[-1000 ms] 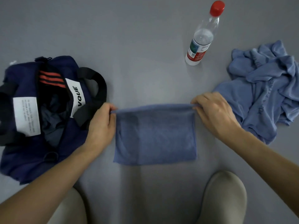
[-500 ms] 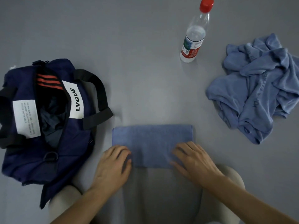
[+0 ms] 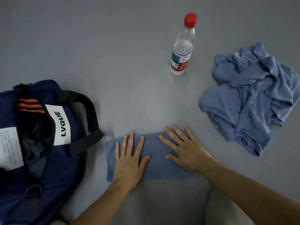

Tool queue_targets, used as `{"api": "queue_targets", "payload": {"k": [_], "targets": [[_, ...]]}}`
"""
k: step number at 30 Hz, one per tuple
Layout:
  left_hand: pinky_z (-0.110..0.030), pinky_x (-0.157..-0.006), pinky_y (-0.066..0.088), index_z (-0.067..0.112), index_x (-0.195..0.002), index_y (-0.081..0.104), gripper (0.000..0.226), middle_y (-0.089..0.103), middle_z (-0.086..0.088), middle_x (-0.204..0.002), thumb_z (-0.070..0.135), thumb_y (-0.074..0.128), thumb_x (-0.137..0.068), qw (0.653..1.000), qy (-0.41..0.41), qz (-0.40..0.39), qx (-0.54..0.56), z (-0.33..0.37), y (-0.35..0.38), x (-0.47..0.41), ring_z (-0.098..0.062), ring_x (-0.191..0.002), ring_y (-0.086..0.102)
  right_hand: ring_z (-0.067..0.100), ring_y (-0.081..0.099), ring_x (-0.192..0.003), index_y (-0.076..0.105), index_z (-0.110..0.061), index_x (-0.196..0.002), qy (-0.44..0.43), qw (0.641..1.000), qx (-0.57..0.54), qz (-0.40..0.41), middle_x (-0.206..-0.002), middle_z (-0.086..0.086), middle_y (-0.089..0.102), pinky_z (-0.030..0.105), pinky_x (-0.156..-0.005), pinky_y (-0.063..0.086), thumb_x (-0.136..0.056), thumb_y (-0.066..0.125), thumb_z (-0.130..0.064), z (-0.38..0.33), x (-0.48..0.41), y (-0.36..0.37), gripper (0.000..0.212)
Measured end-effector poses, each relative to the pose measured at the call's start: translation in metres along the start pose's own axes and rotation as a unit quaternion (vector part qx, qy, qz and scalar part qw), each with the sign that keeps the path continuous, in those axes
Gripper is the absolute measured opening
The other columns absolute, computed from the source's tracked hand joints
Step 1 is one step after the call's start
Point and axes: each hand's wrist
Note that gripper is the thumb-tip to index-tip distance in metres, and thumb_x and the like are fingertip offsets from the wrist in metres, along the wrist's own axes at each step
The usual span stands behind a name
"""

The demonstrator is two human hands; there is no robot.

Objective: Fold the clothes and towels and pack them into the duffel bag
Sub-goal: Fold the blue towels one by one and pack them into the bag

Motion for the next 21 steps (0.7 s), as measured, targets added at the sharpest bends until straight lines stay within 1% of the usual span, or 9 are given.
{"api": "queue_targets", "payload": {"k": [2,3,6,8,11,15,17,19,21], "targets": [[-0.046,-0.123,-0.007,0.034,-0.16,0.001,0.065,0.0,-0.006,-0.168,0.062,0.012,-0.102,1.0,-0.016,0.007,0.008,-0.016,-0.006,-0.005,-0.025,-0.155,-0.005,0.031,0.02,-0.152,0.022,-0.026,-0.159,0.01,1.0,0.005,0.007,-0.165,0.006,0.021,0.064,-0.116,0.021,-0.102,0.02,-0.063,0.002,0.0,0.0,0.068],[-0.046,-0.123,-0.002,0.032,-0.16,0.007,0.063,0.007,-0.008,-0.168,0.059,0.012,-0.103,1.0,-0.014,0.009,0.006,-0.025,-0.01,-0.008,-0.027,-0.155,0.003,0.031,0.023,-0.151,0.025,-0.025,-0.158,0.015,1.0,0.005,0.012,-0.164,0.006,0.024,0.063,-0.116,0.022,-0.103,0.02,-0.061,0.002,-0.001,-0.002,0.066],[-0.046,-0.117,0.023,0.018,-0.153,0.037,0.053,0.038,-0.015,-0.156,0.036,0.025,-0.106,0.999,0.041,0.03,0.0,-0.052,-0.02,-0.011,-0.035,-0.142,0.037,0.033,0.043,-0.139,0.05,-0.018,-0.146,0.03,0.997,-0.004,0.075,-0.151,0.011,0.047,0.058,-0.111,0.033,-0.102,0.034,-0.044,0.007,-0.003,-0.003,0.054],[-0.043,-0.104,0.04,0.014,-0.144,0.052,0.05,0.057,-0.012,-0.138,0.024,0.037,-0.097,0.997,0.052,0.053,0.011,-0.062,-0.03,-0.016,-0.034,-0.121,0.056,0.035,0.059,-0.116,0.067,-0.015,-0.127,0.04,0.988,-0.024,0.145,-0.13,0.013,0.063,0.051,-0.097,0.049,-0.095,0.046,-0.031,0.016,-0.004,-0.009,0.042],[-0.041,-0.09,0.049,0.022,-0.136,0.059,0.047,0.063,-0.001,-0.118,0.032,0.044,-0.092,0.998,0.033,0.048,0.033,-0.069,-0.047,-0.024,-0.025,-0.101,0.055,0.031,0.063,-0.09,0.072,-0.018,-0.112,0.06,0.984,-0.059,0.155,-0.104,0.005,0.066,0.042,-0.08,0.052,-0.085,0.057,-0.026,0.022,-0.006,-0.022,0.032],[-0.027,-0.09,0.04,0.024,-0.128,0.062,0.038,0.066,0.004,-0.111,0.02,0.068,-0.09,0.996,0.007,-0.005,0.094,-0.07,-0.061,-0.039,-0.022,-0.104,0.055,0.027,0.056,-0.099,0.065,-0.023,-0.11,0.155,0.976,-0.143,0.056,-0.103,-0.001,0.065,0.04,-0.087,0.041,-0.087,0.068,-0.028,0.023,-0.014,-0.041,0.023],[-0.026,-0.088,0.04,0.022,-0.12,0.067,0.032,0.066,0.003,-0.107,0.015,0.07,-0.089,0.994,0.005,-0.012,0.107,-0.069,-0.067,-0.048,-0.021,-0.103,0.059,0.025,0.055,-0.099,0.062,-0.023,-0.104,0.176,0.97,-0.165,0.023,-0.1,-0.002,0.065,0.038,-0.088,0.04,-0.088,0.068,-0.031,0.029,-0.018,-0.043,0.019],[-0.031,-0.088,0.044,0.019,-0.112,0.07,0.022,0.064,0.001,-0.103,0.015,0.068,-0.09,0.994,-0.005,0.007,0.108,-0.067,-0.072,-0.055,-0.023,-0.1,0.06,0.027,0.057,-0.096,0.063,-0.021,-0.098,0.176,0.968,-0.178,0.019,-0.096,0.0,0.067,0.038,-0.086,0.042,-0.088,0.068,-0.029,0.033,-0.022,-0.044,0.014],[-0.036,-0.086,0.047,0.015,-0.107,0.071,0.017,0.06,-0.002,-0.101,0.014,0.068,-0.091,0.992,-0.011,0.06,0.107,-0.062,-0.076,-0.06,-0.025,-0.097,0.06,0.03,0.058,-0.09,0.066,-0.018,-0.094,0.175,0.968,-0.171,0.059,-0.091,0.003,0.067,0.041,-0.082,0.046,-0.086,0.07,-0.024,0.039,-0.024,-0.047,0.011]]}}
Point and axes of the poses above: each hand's wrist, its own x-axis away from the middle knuckle, its own y-axis out of the palm, z = x × y
